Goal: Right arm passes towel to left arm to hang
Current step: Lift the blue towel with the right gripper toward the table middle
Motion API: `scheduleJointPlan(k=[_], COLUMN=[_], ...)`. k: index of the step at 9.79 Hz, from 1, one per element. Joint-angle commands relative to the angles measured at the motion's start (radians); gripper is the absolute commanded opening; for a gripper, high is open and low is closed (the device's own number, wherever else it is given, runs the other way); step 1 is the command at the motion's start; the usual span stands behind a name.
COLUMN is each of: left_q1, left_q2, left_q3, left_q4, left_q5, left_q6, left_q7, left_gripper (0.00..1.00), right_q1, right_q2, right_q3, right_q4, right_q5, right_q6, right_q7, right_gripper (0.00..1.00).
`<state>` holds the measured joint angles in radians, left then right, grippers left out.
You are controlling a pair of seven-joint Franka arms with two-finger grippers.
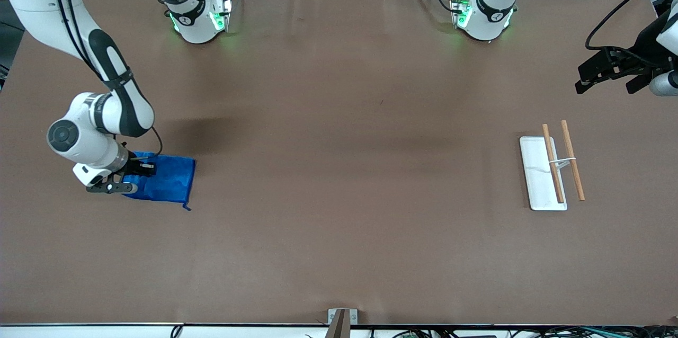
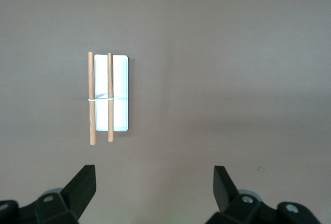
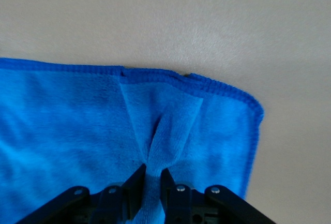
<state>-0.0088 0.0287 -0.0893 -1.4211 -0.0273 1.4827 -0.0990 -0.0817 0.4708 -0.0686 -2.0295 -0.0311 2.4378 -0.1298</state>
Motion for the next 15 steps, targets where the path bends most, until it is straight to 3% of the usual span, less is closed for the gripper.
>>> scheduleJointPlan(k=[1,3,6,10,13,15], left_q1=[-0.002,0.0,-0.002,0.003,0.006,0.009], left_q2=[0.02,0.019,0.019,0.016,0.014,0.014], left_q3=[-0.015,-0.017,-0.023,-0.029,-0.036,-0.033], left_q4=[-0.004,-0.004,-0.002,-0.01,-0.079,-0.146], left_q5=[0.015,0.018,0.018,0.012,-0.009,-0.092], left_q6=[0.005,0.008,0.011,0.005,0.005,0.005], left_q7=[0.002,0.012,0.013,0.062,0.064,0.064], left_gripper=[1.0,1.0,1.0,1.0,1.0,1.0], right_q1=[0.005,0.029,0.039,0.052,0.066,0.071], right_q2=[-0.085,-0.157,-0.24,-0.25,-0.248,-0.248], right_q3=[0.006,0.016,0.143,0.379,0.498,0.588], right_q4=[0.053,0.112,0.137,0.137,0.138,0.138], right_q5=[0.014,0.014,0.031,0.391,0.72,0.941], right_q6=[-0.159,-0.329,-0.408,-0.357,-0.291,-0.2], right_q7=[-0.02,-0.04,-0.028,-0.028,-0.028,-0.028], right_gripper=[0.0,0.0,0.0,0.0,0.0,0.0])
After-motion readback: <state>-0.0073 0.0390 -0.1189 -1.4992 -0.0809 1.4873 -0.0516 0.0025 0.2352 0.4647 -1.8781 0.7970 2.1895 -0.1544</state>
